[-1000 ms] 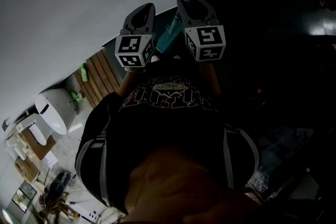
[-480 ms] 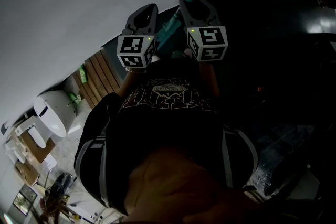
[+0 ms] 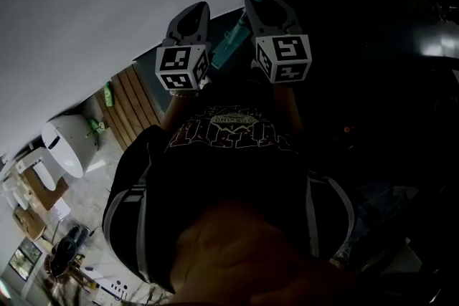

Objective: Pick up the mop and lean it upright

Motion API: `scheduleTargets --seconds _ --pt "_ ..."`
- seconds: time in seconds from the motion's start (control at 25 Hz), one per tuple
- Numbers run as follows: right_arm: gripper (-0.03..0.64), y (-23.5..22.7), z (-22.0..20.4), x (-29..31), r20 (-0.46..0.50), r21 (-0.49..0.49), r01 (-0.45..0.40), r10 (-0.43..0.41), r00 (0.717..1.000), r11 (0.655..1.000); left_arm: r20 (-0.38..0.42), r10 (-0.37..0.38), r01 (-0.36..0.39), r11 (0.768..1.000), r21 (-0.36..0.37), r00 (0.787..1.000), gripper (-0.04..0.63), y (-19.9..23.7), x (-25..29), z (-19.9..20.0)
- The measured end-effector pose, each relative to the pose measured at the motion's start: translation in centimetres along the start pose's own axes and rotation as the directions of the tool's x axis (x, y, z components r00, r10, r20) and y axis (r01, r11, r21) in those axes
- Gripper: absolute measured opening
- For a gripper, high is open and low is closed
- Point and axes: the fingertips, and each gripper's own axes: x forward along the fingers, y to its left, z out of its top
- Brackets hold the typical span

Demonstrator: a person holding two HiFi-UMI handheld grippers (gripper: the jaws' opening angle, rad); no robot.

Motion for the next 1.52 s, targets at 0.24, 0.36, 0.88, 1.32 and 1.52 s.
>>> scheduleTargets --seconds 0.24,0.36,0.88,1.32,1.52 --pt "0.118 -3.6 -0.3 -0.1 -0.025 -0.019 -0.063 0.062 0.998 0.998 0.019 0.036 -0.036 0.999 0.005 0.999 0.046 -3.6 3.3 0.8" --pt "0.118 -5.3 -0.2 0.1 -0.027 -0.03 -0.078 0.077 0.997 0.996 0.02 0.042 -0.042 0.999 0.013 0.999 0.046 -4.8 4.6 1.1" --pt "0.118 -10.4 -0.7 2.4 -0.059 -0.062 -0.124 0.12 0.991 0.99 0.04 0.122 -0.123 0.992 0.006 0.992 0.046 -5.9 8.5 2.0" --pt "0.118 -11.6 -2.3 6.4 -0.109 -0.052 -0.14 0.134 0.985 0.989 0.028 0.159 -0.159 0.987 -0.009 0.987 0.046 -4.1 9.8 2.1" --pt "0.118 -12.2 -3.3 8.2 -0.126 -0.045 -0.141 0.134 0.983 0.989 0.025 0.173 -0.173 0.985 -0.013 0.985 0.046 -3.0 10.6 2.0"
